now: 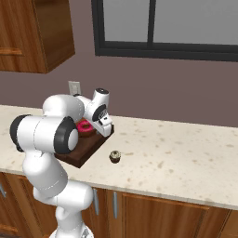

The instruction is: Place the bowl with donut and the cupcake onto the tray.

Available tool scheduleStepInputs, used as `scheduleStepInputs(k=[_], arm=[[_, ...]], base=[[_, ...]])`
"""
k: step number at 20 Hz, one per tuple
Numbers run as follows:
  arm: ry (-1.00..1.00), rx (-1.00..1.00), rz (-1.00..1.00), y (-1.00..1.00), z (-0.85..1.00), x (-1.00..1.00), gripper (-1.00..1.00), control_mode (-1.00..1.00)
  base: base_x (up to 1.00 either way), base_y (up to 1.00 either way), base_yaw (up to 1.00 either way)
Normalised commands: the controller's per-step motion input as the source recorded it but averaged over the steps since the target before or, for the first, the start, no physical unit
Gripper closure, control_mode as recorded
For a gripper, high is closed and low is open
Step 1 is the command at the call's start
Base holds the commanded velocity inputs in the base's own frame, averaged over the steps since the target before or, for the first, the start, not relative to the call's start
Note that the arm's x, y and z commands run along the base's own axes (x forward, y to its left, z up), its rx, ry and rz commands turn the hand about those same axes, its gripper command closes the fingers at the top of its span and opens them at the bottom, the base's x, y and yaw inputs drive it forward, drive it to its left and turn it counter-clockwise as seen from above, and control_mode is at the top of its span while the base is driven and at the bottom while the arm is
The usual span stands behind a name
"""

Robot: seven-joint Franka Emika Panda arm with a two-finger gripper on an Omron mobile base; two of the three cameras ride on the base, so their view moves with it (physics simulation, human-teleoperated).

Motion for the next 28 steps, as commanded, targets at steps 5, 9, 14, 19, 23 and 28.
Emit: scheduleStepInputs(k=[5, 9, 14, 19, 23, 28], arm=[[0.0, 0.0, 0.0, 0.0, 0.0, 0.0, -1.0, -1.0], [0.0, 0.0, 0.0, 0.0, 0.0, 0.0, -1.0, -1.0], [0.0, 0.0, 0.01, -0.23, 0.23, -0.04, -1.0, -1.0], [-0.03, 0.01, 0.02, -0.51, 0.4, -0.31, -1.0, -1.0], [0.0, 0.0, 0.04, -0.54, 0.06, -0.38, -1.0, -1.0], [0.0, -0.04, 0.09, -0.53, -0.04, -0.44, -1.0, -1.0]], base=[[0.0, 0.0, 0.0], [0.0, 0.0, 0.0], [0.0, 0.0, 0.0], [0.0, 0.0, 0.0], [0.0, 0.0, 0.0], [0.0, 0.0, 0.0]])
